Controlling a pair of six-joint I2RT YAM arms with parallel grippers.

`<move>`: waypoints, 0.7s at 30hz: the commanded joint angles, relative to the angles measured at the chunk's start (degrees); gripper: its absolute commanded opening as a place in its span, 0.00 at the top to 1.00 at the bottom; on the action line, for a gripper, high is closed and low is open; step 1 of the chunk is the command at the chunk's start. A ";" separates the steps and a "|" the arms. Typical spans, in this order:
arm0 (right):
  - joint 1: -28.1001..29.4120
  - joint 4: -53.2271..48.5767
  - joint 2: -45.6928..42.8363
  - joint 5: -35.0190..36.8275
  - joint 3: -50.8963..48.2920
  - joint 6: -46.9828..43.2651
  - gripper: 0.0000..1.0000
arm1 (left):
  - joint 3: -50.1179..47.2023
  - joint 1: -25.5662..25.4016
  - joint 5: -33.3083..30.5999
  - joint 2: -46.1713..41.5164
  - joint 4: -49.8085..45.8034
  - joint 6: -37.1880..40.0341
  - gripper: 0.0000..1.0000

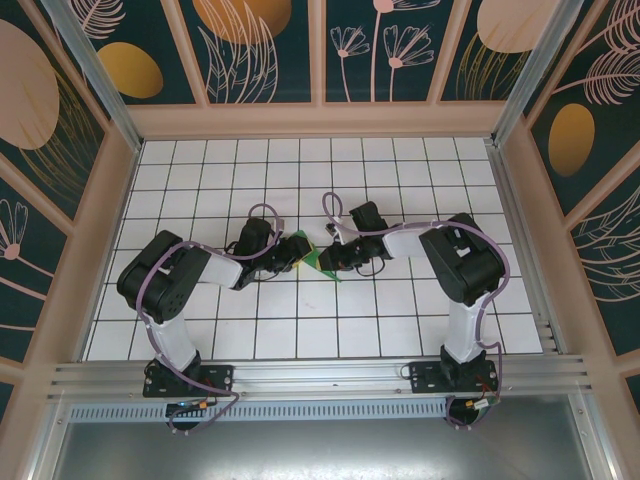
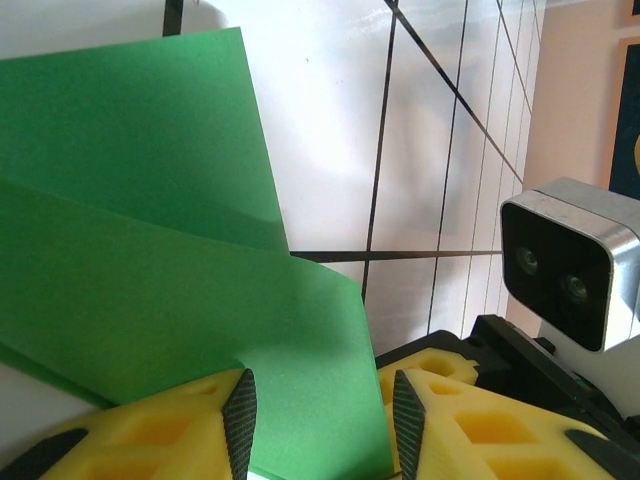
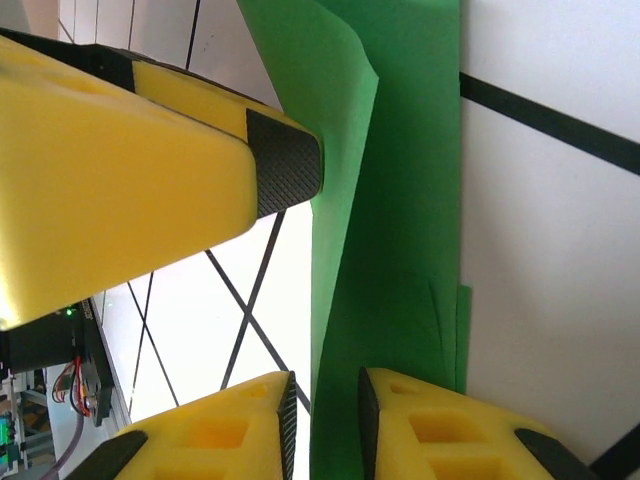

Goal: Fold a paper plane with a square sheet of paper (pick it up from the middle)
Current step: Fold the wing for the fifth time at the center of the table.

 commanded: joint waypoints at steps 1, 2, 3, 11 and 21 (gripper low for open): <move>-0.41 -2.55 -1.79 0.77 -1.20 -2.19 0.75 | 0.30 -0.21 -3.18 3.82 -6.49 0.33 0.56; -0.37 -2.70 -1.57 0.83 -1.26 -2.38 0.76 | 0.29 -0.21 -3.18 3.86 -6.59 0.39 0.56; -0.41 -2.92 -1.27 0.85 -1.26 -2.56 0.78 | 0.38 -0.26 -3.18 3.84 -6.68 0.47 0.56; -0.40 -1.38 2.25 0.44 -1.92 -2.25 0.92 | 2.06 -0.19 -2.93 2.50 -7.69 2.00 0.56; -2.16 2.56 3.55 -3.08 -3.51 0.09 1.00 | 0.99 -0.38 0.15 -2.29 -1.14 3.24 0.54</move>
